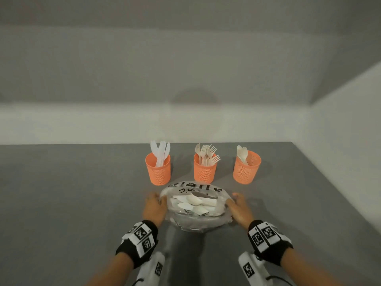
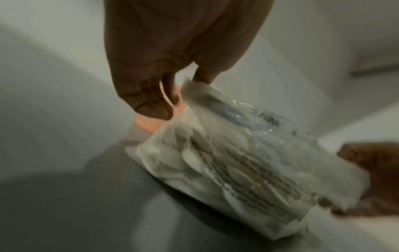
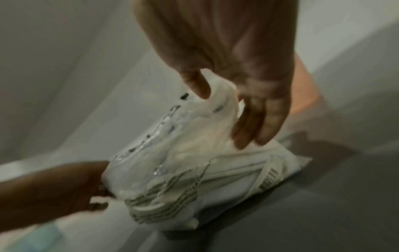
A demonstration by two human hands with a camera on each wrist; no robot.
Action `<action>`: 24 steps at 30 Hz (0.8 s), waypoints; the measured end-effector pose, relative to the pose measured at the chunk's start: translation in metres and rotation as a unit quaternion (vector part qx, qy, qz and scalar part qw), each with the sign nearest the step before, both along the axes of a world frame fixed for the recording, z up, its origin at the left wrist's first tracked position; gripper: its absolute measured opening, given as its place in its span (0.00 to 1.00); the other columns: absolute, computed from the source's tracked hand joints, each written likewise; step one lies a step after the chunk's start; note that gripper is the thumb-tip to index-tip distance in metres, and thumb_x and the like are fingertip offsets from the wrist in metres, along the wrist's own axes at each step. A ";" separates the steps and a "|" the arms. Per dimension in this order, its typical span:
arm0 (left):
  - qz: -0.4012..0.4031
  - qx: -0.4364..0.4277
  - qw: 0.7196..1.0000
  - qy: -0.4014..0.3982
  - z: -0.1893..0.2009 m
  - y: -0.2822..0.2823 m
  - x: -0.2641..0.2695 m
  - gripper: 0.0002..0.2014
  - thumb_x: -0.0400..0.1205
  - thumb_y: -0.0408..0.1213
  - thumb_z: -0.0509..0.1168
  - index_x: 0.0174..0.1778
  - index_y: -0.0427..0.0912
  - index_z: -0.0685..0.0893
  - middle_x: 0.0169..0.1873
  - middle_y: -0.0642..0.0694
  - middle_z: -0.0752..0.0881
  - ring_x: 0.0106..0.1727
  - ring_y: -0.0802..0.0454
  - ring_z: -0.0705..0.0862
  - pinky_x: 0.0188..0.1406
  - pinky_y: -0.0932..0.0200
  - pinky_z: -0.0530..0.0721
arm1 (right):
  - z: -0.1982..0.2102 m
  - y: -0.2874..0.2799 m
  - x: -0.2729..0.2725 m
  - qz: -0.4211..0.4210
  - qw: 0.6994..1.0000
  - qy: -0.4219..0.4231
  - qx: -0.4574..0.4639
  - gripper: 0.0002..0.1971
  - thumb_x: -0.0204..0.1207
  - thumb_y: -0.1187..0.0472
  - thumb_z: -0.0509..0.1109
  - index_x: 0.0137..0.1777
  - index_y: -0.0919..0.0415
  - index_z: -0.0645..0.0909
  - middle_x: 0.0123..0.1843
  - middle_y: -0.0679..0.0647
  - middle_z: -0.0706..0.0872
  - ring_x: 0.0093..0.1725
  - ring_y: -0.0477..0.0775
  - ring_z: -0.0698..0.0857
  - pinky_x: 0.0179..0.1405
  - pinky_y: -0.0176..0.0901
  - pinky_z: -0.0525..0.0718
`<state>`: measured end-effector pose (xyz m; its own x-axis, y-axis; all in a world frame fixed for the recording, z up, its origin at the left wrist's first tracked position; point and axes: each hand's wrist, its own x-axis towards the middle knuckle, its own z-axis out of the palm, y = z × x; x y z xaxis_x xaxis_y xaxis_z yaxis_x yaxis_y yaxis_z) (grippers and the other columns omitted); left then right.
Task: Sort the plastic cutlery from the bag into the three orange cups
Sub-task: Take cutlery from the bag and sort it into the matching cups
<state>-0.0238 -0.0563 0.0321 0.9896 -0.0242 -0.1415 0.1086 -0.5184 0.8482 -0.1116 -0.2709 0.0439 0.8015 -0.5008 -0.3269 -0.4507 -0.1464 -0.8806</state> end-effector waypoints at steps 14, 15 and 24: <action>-0.223 0.196 0.955 0.007 0.004 -0.001 -0.003 0.28 0.75 0.29 0.64 0.73 0.42 0.68 0.71 0.42 0.69 0.67 0.42 0.77 0.69 0.55 0.74 | -0.002 0.006 0.001 0.181 0.929 0.020 -0.321 0.23 0.71 0.67 0.63 0.67 0.53 0.78 0.64 0.57 0.82 0.62 0.58 0.81 0.60 0.42 0.77; -0.213 0.190 0.958 0.001 0.007 -0.002 0.000 0.27 0.75 0.28 0.63 0.71 0.41 0.70 0.70 0.42 0.72 0.67 0.42 0.77 0.68 0.54 0.74 | 0.001 0.003 0.002 0.183 0.932 0.013 -0.313 0.26 0.69 0.70 0.63 0.68 0.54 0.77 0.64 0.57 0.82 0.62 0.58 0.81 0.59 0.41 0.77; -0.217 0.195 0.956 -0.019 0.016 -0.007 0.003 0.22 0.74 0.31 0.65 0.66 0.42 0.74 0.66 0.43 0.68 0.59 0.43 0.80 0.63 0.55 0.78 | 0.022 -0.002 -0.010 0.273 0.846 0.111 -0.445 0.30 0.67 0.55 0.69 0.71 0.52 0.70 0.75 0.60 0.65 0.74 0.62 0.68 0.69 0.52 0.71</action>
<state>-0.0204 -0.0633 0.0480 0.9032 -0.3862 -0.1875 -0.2153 -0.7854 0.5803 -0.1216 -0.2732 0.0662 0.9610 -0.2024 -0.1886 -0.2414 -0.9464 -0.2147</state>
